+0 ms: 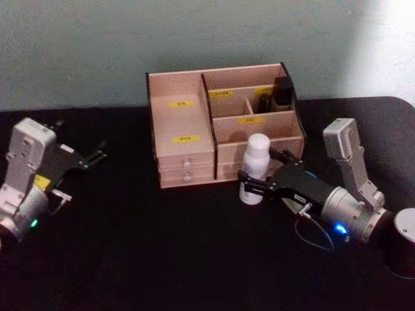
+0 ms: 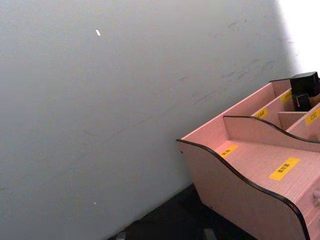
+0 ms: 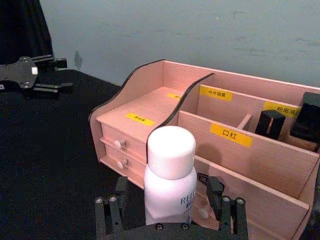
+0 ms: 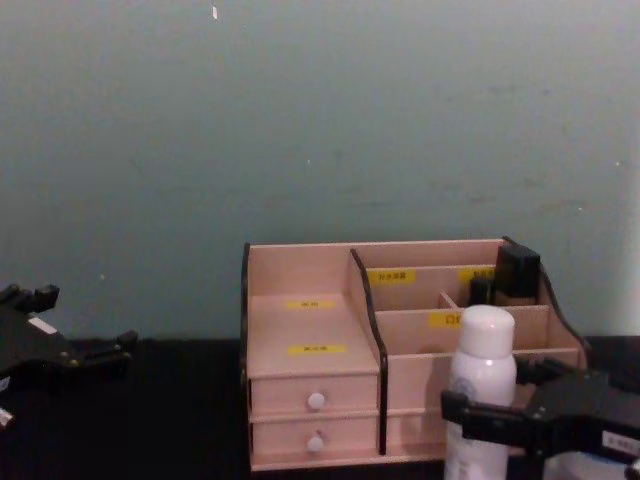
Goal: Pick up the facial cleanser and watermelon frost from the table and place them into the tiered storage box.
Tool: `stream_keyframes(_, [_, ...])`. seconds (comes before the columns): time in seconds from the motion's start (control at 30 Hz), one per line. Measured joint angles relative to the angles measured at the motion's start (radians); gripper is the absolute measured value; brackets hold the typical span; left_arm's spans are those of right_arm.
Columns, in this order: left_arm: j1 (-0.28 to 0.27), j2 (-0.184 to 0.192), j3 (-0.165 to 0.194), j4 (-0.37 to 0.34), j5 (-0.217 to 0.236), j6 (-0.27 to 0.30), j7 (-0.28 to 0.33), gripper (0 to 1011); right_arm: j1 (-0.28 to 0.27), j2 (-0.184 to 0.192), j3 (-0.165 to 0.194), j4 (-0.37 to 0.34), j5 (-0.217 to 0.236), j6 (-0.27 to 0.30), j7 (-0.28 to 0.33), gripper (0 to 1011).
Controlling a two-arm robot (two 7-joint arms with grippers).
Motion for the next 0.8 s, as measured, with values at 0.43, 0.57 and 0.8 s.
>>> stream_keyframes(0.43, [0.000, 0.000, 0.000, 0.000, 0.000, 0.000, 0.000, 1001, 0.013, -0.023, 0.000, 0.030, -0.009, 0.002, -0.004, 1003])
stream_keyframes(0.57, [0.000, 0.000, 0.000, 0.000, 0.000, 0.000, 0.000, 1001, 0.016, -0.029, 0.000, 0.037, -0.010, 0.004, -0.005, 1002])
stream_keyframes(0.8, [0.000, 0.000, 0.000, 0.000, 0.000, 0.000, 0.000, 1001, 0.017, -0.032, 0.000, 0.041, -0.012, 0.007, -0.009, 1003])
